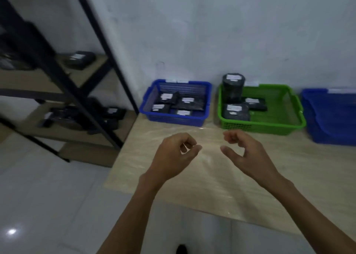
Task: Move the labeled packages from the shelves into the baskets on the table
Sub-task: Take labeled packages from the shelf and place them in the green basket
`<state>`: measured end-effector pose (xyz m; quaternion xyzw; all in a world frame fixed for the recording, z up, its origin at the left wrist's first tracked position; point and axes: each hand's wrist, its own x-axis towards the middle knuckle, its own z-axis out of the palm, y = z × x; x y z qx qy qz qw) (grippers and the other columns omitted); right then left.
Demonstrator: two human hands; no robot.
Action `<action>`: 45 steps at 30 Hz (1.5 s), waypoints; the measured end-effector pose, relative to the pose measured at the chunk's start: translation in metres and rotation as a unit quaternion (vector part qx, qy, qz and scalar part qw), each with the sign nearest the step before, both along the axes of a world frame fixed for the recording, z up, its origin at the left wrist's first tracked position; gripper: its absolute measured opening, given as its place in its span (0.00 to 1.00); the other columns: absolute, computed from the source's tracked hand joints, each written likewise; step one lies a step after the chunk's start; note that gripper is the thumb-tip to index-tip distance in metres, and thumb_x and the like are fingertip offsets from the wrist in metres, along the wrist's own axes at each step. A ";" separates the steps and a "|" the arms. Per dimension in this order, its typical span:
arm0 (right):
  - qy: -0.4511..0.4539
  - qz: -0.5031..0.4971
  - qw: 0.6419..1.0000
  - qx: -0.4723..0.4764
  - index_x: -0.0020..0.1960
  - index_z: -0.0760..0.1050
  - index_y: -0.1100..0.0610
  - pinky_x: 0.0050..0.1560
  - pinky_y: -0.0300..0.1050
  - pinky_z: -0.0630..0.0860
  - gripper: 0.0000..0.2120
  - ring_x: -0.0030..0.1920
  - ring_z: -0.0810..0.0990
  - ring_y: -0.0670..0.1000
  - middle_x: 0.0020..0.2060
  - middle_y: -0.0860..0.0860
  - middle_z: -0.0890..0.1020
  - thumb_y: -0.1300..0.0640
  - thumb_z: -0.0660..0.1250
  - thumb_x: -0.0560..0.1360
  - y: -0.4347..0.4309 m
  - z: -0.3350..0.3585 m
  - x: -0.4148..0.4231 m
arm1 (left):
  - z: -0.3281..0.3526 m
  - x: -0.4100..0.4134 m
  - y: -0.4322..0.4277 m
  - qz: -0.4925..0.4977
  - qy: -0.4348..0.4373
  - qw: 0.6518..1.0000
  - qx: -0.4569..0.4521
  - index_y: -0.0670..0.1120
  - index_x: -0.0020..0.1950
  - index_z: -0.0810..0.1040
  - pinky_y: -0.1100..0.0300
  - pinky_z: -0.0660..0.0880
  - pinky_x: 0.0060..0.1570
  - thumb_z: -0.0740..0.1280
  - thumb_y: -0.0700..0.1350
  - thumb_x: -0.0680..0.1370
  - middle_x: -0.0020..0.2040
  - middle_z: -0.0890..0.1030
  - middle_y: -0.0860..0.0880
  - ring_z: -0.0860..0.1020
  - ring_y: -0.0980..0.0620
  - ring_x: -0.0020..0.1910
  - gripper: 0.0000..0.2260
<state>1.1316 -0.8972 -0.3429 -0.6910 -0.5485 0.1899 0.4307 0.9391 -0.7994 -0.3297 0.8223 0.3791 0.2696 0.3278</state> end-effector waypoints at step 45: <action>-0.097 0.076 0.992 -0.006 0.56 0.74 0.49 0.43 0.28 0.69 0.12 0.47 0.74 0.37 0.48 0.40 0.74 0.54 0.69 0.73 0.384 0.063 -0.490 | 0.043 -0.488 0.382 0.043 0.013 0.999 0.031 0.48 0.46 0.80 0.73 0.70 0.44 0.73 0.49 0.73 0.44 0.78 0.54 0.76 0.59 0.45 0.07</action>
